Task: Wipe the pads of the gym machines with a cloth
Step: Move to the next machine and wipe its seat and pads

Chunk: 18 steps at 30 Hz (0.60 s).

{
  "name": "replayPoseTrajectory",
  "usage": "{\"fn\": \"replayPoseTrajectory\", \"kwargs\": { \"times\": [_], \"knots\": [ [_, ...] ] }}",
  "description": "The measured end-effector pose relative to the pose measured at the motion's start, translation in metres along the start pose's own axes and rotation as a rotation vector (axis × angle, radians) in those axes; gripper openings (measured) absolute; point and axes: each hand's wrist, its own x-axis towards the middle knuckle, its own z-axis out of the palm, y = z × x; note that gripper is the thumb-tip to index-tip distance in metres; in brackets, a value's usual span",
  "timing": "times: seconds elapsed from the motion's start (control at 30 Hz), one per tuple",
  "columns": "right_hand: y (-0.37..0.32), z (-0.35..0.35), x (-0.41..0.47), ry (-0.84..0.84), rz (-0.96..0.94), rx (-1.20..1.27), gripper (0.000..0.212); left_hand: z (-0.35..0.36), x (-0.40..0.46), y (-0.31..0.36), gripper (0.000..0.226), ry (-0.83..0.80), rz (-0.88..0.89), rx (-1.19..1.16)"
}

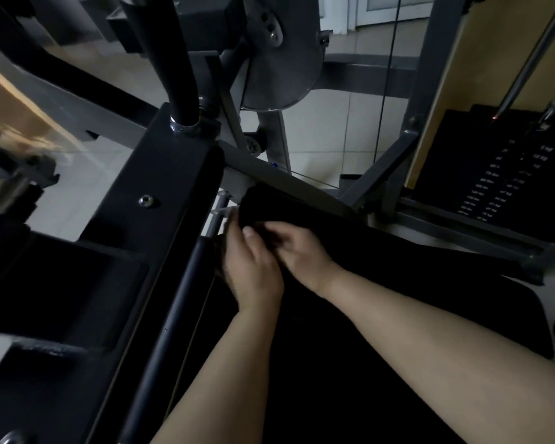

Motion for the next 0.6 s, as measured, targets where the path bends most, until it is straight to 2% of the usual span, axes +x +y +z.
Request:
{"fn": "replayPoseTrajectory", "kwargs": {
  "times": [0.03, 0.1, 0.13, 0.2, 0.37, 0.5, 0.6],
  "knots": [
    [0.001, -0.007, -0.009, 0.142, -0.013, 0.024, 0.047, 0.009, 0.004, 0.0, 0.054, -0.075, -0.041, 0.194],
    [0.008, -0.02, -0.026, 0.347, -0.084, -0.158, 0.043, 0.026, 0.006, -0.002, 0.073, -0.25, -0.096, 0.618],
    [0.011, -0.027, -0.035, 0.406, -0.106, -0.312, 0.041, 0.033, 0.008, -0.003, 0.084, -0.315, -0.095, 0.789],
    [0.021, -0.035, -0.05, 0.453, -0.078, -0.587, 0.042, 0.038, 0.01, -0.007, 0.092, -0.361, -0.055, 0.985],
    [0.038, -0.037, -0.08, 0.365, 0.038, -0.903, 0.055, 0.023, 0.011, -0.012, 0.082, -0.307, 0.073, 1.126],
    [0.043, -0.043, -0.087, 0.299, 0.194, -0.915, 0.056, 0.001, -0.002, -0.013, 0.07, -0.311, 0.003, 1.141],
    [0.038, -0.042, -0.09, 0.311, 0.206, -0.915, 0.056, -0.018, -0.01, -0.016, 0.067, -0.303, -0.053, 1.143]
  ]
}}
